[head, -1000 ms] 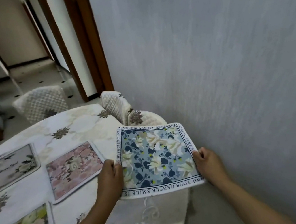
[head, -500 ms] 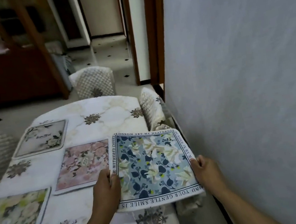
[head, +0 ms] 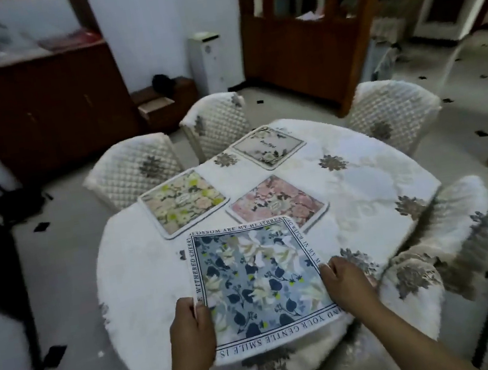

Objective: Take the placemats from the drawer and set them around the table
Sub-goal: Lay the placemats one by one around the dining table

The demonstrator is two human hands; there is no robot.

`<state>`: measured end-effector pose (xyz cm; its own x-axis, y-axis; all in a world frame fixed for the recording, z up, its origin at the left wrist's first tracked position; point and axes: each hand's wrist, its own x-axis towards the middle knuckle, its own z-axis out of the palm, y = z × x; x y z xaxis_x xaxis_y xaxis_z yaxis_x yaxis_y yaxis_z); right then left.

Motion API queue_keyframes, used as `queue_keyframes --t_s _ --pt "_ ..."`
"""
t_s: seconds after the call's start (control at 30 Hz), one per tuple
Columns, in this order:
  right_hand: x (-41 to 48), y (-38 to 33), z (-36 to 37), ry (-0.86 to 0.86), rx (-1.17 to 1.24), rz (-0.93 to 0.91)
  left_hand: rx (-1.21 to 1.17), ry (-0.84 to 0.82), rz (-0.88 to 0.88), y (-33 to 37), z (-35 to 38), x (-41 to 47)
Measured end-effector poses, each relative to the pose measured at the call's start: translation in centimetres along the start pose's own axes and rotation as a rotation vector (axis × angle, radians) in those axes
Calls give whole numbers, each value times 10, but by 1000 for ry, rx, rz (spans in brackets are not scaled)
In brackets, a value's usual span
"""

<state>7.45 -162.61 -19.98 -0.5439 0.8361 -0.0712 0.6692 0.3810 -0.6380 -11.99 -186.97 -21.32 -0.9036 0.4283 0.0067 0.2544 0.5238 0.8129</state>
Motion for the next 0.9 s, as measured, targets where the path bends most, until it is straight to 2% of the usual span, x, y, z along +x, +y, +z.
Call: queue_keyframes --t_s 0.1,0.2,0.37,0.5,0.63,0.9 --pt "36 -3 19 -105 -65 -93 -25 103 -123 -19 15 -6" --pt "65 11 34 -154 -117 -123 -23 103 -176 -29 41 -7" --pt "105 41 62 -290 -196 -156 82 152 -226 -39 85 -16" --pt "119 55 95 -412 -178 -202 164 222 -379 -51 105 -27" --pt "127 89 118 -572 -247 -257 349 296 -464 -61 133 -52" --pt "134 111 112 -691 -424 -356 646 249 -515 -86 159 -87"
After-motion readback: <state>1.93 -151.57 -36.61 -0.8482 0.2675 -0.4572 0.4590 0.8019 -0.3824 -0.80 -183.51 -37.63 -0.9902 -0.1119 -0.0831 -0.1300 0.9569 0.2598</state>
